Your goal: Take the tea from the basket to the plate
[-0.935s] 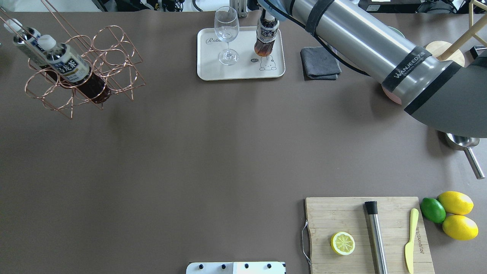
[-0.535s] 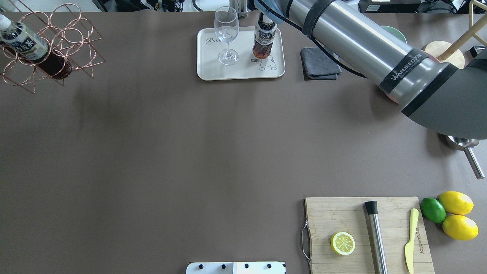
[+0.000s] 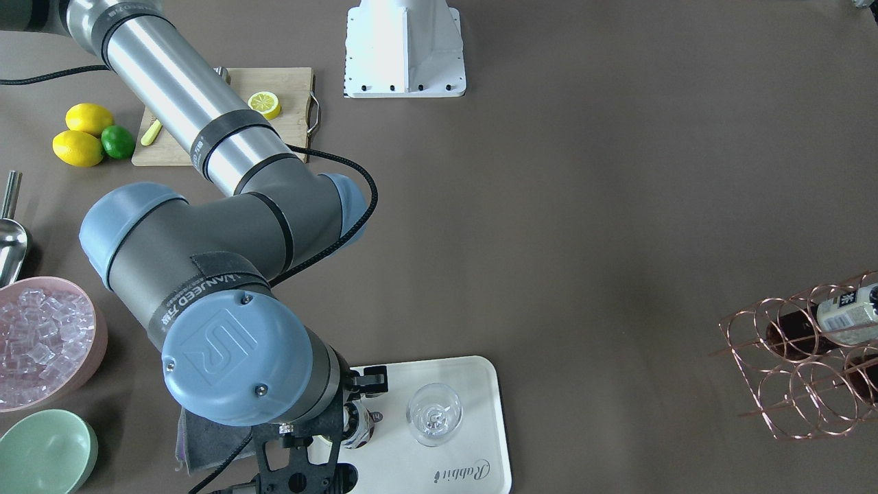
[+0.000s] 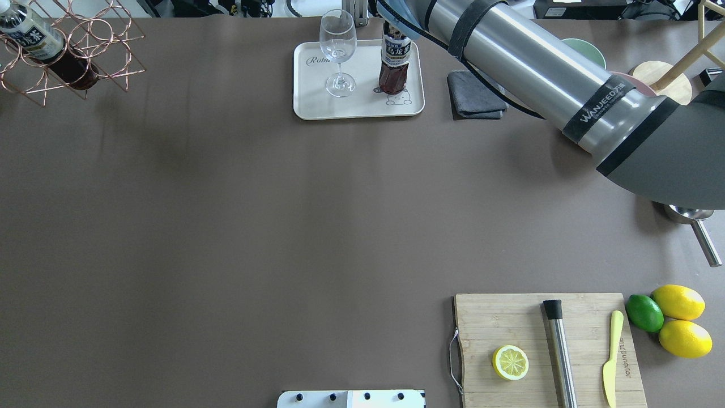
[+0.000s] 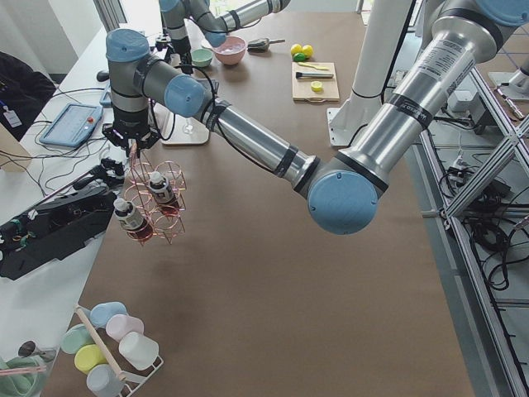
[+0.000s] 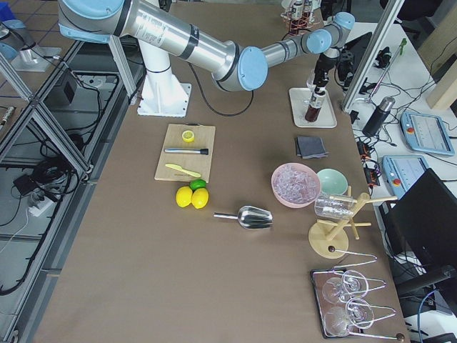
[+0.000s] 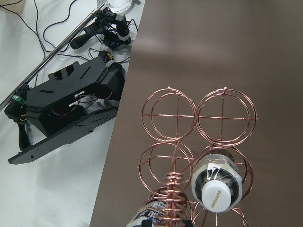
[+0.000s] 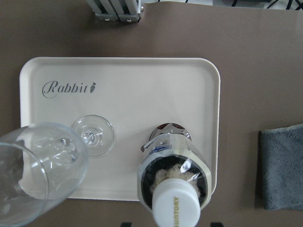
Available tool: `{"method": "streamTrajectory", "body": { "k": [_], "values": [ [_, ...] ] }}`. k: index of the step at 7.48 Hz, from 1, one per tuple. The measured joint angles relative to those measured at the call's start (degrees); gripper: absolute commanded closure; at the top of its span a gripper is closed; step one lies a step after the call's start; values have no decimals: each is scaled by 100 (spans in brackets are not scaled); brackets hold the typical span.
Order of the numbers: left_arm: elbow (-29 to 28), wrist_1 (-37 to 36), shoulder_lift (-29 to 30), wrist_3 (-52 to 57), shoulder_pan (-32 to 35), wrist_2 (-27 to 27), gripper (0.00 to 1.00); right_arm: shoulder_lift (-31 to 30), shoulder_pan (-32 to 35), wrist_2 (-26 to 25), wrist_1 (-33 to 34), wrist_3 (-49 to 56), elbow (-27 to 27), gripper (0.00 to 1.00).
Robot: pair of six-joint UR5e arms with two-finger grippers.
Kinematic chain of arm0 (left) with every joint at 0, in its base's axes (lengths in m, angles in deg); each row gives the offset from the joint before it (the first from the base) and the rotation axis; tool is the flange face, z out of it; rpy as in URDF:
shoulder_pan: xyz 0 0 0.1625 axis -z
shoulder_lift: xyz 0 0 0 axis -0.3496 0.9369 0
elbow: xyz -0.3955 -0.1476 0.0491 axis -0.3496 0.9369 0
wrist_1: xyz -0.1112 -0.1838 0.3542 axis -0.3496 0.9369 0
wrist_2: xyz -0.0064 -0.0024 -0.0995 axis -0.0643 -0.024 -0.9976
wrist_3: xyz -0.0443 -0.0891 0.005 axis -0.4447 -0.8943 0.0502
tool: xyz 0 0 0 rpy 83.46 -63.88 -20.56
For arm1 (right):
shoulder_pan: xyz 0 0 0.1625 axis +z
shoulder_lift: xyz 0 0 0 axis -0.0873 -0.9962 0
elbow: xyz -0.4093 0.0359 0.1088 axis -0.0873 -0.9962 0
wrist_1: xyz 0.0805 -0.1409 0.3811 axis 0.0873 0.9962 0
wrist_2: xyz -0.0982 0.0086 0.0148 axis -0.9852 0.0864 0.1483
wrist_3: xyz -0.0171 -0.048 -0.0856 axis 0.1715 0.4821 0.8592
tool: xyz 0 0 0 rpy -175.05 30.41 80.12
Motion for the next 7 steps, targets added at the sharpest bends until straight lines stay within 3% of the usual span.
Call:
{"method": "streamTrajectory", "body": {
  "k": [3,4,7],
  "values": [
    [-329,691,115,26,-324,397,100,-139,81,40,271,86,458,23],
    [-428,784,177,25,-404,475,100,-404,122,46,673,236,1047,20],
    [-795,1249,248,27,-531,670,100,-2096,364,72,2116,859,3757,13]
  ]
}}
